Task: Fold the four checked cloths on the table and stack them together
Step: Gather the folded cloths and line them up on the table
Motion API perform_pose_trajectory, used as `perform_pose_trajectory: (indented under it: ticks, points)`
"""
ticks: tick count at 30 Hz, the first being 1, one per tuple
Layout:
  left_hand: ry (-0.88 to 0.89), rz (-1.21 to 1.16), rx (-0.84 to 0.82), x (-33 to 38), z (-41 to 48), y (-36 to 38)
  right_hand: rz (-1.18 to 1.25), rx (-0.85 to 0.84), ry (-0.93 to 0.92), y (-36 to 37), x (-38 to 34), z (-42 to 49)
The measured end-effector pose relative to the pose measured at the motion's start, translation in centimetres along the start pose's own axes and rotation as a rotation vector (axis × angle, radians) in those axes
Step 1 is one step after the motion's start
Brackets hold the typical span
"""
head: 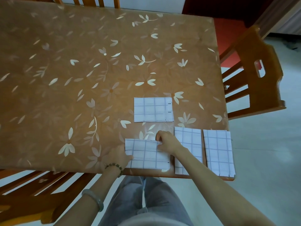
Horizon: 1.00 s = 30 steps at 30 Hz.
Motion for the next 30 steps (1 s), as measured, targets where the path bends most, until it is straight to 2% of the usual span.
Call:
perform_pose_trajectory:
  ticks: [4,10,12,15,17,18,20,22,25,30]
  points:
    - [0.181,-0.011,0.043,1.2,-0.9,-1.1,0.062,-0.018,-0.058,0.1,0.2,-0.4]
    - [0.356,-0.181,-0.157,2.7,-0.8,-4.2,0.423,-0.083,-0.053,-1.4,-0.3,-2.2]
    - [0.369,-0.384,-0.144,3.0,-0.5,-5.7,0.575,-0.078,-0.041,-1.6,-0.2,-3.0]
    - [0.392,-0.883,-0.103,4.0,-0.4,-7.4,0.822,-0.018,-0.033,-1.4,0.6,-4.1]
    - [0.367,-1.103,-0.198,4.5,0.3,-6.6,0.99,0.004,-0.026,-0.6,1.2,-4.8]
    - [0.345,-1.132,-0.27,4.5,0.6,-5.7,1.057,0.01,-0.002,-0.1,1.4,-5.1]
    - [0.281,-1.089,-0.397,4.3,1.1,-3.3,1.091,0.049,0.065,1.0,2.0,-5.4]
    - [0.209,-1.019,-0.409,3.7,1.5,-1.2,1.076,0.091,0.126,2.0,2.5,-5.6]
    - [0.148,-0.928,-0.288,3.2,2.3,0.4,0.993,0.184,0.216,2.9,3.2,-5.8]
    - [0.201,-0.71,-0.152,4.5,3.0,1.0,0.779,0.312,0.316,3.0,3.9,-6.1]
Point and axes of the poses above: each hand's wrist, its own z-axis towards the middle knuckle, its own y-axis out of the palm, x = y × z, the point moved 4 cm from there along z, towards the middle knuckle, and after that the axes turned 14 degrees about -x, right-handed, at the moved point
